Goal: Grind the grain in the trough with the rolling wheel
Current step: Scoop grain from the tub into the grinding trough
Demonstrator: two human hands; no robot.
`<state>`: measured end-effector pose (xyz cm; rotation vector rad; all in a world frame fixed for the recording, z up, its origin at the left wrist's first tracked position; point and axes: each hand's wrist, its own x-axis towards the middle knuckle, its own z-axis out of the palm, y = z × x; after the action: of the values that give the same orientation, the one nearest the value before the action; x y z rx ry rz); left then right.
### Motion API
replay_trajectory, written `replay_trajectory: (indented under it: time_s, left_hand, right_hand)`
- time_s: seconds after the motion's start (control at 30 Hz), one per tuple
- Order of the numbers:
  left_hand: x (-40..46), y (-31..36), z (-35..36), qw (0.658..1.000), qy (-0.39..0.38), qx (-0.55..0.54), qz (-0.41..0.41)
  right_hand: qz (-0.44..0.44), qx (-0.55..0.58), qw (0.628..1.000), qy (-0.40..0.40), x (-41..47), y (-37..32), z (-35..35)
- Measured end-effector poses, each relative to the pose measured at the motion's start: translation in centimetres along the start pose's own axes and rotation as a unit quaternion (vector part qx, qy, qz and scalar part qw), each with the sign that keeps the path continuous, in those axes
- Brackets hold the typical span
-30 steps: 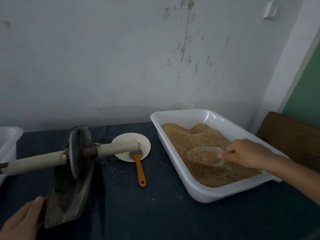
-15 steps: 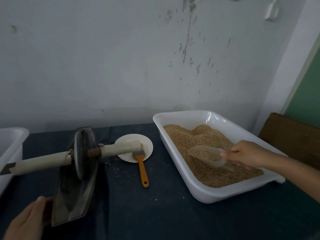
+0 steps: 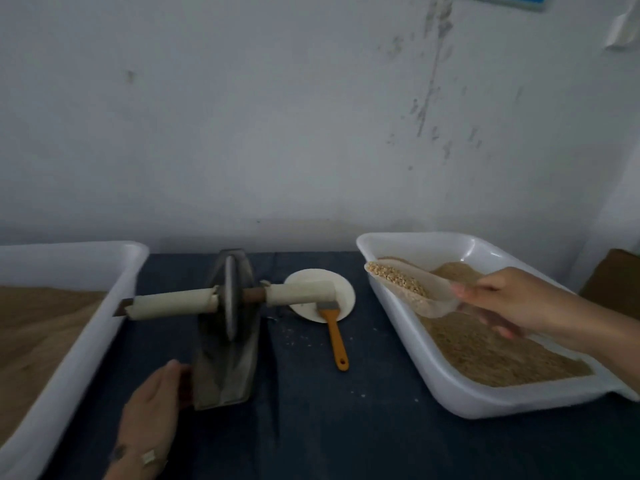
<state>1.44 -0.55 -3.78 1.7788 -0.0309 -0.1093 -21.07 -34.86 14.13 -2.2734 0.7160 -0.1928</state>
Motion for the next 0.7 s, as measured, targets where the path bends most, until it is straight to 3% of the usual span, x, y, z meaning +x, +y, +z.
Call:
replay_trajectory:
  time_s: [0.2, 0.47, 0.7]
  left_hand:
    - [-1.2, 1.6, -0.1, 0.995, 0.003, -0.095, -0.004]
    - [-1.1, 1.4, -0.3, 0.994, 0.011, -0.106, -0.012]
    - [-0.9, 1.1, -0.4, 0.995, 0.009, -0.095, -0.005]
  right_hand:
    - [-0.063, -0.032, 0.995, -0.069, 0.7, -6.2, 5.7]
    - [-0.109, -0.072, 0.974, -0.186, 2.6, -8.9, 12.0]
    - [-0.131, -0.222, 0.946, -0.196, 4.1, -11.4, 12.3]
